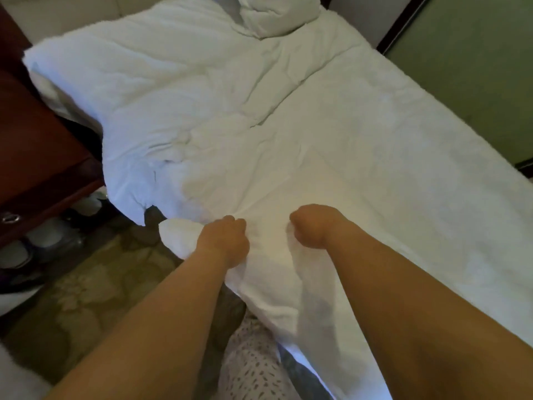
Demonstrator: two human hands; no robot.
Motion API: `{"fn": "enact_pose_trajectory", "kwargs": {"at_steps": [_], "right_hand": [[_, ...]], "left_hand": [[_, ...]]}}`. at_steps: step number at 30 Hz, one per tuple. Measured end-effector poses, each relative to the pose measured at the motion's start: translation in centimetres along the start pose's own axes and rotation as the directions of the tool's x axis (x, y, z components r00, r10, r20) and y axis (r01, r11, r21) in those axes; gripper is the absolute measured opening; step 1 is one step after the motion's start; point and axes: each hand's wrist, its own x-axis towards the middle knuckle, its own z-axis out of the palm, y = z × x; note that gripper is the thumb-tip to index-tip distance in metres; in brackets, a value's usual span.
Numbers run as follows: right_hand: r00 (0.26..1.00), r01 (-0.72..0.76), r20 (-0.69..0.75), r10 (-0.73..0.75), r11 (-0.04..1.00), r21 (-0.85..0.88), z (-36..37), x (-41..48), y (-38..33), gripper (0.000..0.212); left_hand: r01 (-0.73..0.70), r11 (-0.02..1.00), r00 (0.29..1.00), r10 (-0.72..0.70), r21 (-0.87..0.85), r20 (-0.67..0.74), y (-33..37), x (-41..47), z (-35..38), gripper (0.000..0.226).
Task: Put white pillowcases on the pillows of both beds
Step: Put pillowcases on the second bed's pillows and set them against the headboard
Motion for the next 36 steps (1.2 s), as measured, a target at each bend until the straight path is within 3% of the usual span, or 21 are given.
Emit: {"fn": "enact_pose_trajectory", "kwargs": {"at_steps": [4,7,10,13,18,21,26,31,36], "right_hand": [[0.994,0.095,-0.054,-0.096,0.995,-0.022,-2.1,6.3,3.0,0.025],[0.982,0.181,-0.055,-0.183,0.983,-0.028,-1.5,9.8,5.2,0.029],[0.961,0.277,-0.009,-0.277,0.958,0.077,0.7,12.8,7.6,0.038],[0.908,0.394,0.148,-0.391,0.919,0.014,1.9,15.8,9.0,0.056],[0.884,0.445,0.208,-0.418,0.889,-0.105,3.0,17.8,8.2,0.088],[0.894,0.428,0.237,-0.381,0.882,-0.198,3.5,18.1,7.8,0.076],[0.908,0.417,0.138,-0.396,0.884,-0.210,3.4,17.0,7.9,0.033],[0.924,0.378,0.107,-0.367,0.919,-0.112,2.8,13.3,7.8,0.031],[0.951,0.300,-0.055,-0.305,0.950,-0.082,0.0,7.6,7.8,0.019]], "left_hand": [[0.190,0.961,0.982,-0.185,-0.199,0.043,2.2,3.9,0.3,0.049],[0.346,0.878,0.938,-0.326,-0.331,0.116,4.0,6.6,1.3,0.072],[0.476,0.815,0.879,-0.423,-0.331,0.221,5.5,9.4,1.5,0.089],[0.530,0.795,0.842,-0.452,-0.295,0.295,6.3,11.4,1.7,0.093],[0.555,0.744,0.823,-0.429,-0.371,0.372,6.7,12.4,2.5,0.096],[0.516,0.772,0.850,-0.410,-0.370,0.330,6.9,12.3,3.1,0.087],[0.463,0.763,0.884,-0.360,-0.452,0.298,8.1,12.0,3.7,0.060],[0.420,0.824,0.907,-0.367,-0.380,0.207,9.7,9.8,3.2,0.039],[0.308,0.745,0.927,-0.375,-0.592,0.010,11.6,5.0,0.4,0.041]]}}
